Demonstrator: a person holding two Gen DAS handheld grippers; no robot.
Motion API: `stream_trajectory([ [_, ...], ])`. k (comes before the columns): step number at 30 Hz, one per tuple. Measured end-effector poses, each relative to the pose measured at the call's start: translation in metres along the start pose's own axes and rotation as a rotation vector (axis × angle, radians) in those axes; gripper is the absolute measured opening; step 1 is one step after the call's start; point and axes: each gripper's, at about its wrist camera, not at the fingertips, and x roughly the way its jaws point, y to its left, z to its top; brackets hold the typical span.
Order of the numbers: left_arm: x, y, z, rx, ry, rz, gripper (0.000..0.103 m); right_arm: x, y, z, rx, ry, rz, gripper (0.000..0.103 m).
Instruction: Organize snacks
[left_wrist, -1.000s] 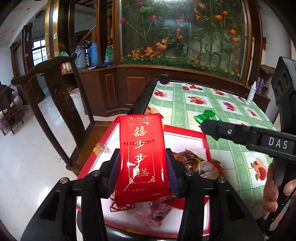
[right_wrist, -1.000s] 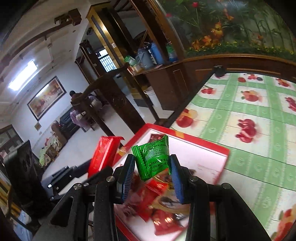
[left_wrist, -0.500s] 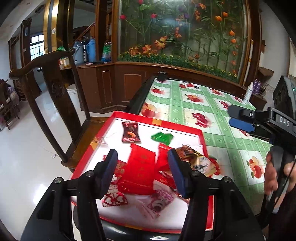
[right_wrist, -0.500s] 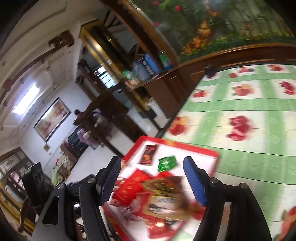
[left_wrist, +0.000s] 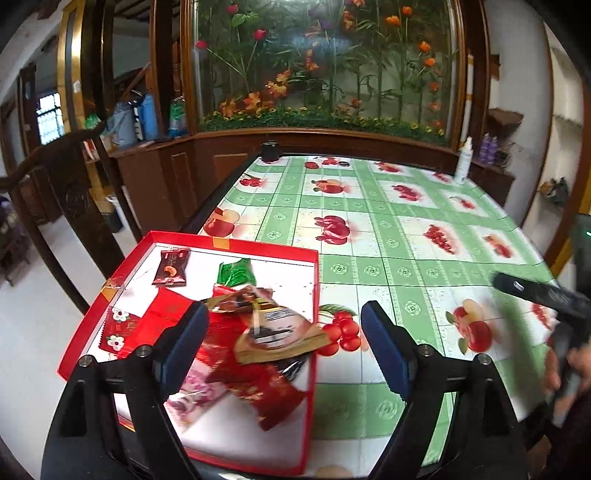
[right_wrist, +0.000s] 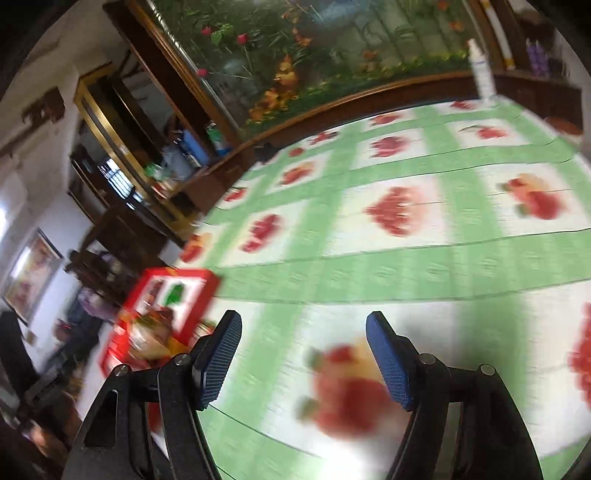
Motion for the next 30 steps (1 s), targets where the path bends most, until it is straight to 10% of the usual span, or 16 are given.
stream_trajectory([
  [8,-0.001,-0.046,-0.009,0.1,-0.101,0.257,0.085,-0.059,0.014,-0.046,-0.183,-0.19,-0.066,0.08],
  [15,-0.017,-0.042,-0.012,0.034,-0.116,0.175,0.085,-0.086,0.049,-0.07,-0.229,-0.391,-0.065,0.103],
  [30,-0.025,-0.02,-0.023,-0.047,-0.086,0.205,0.085,-0.079,0.08,-0.081,-0.273,-0.33,-0.028,0.103],
])
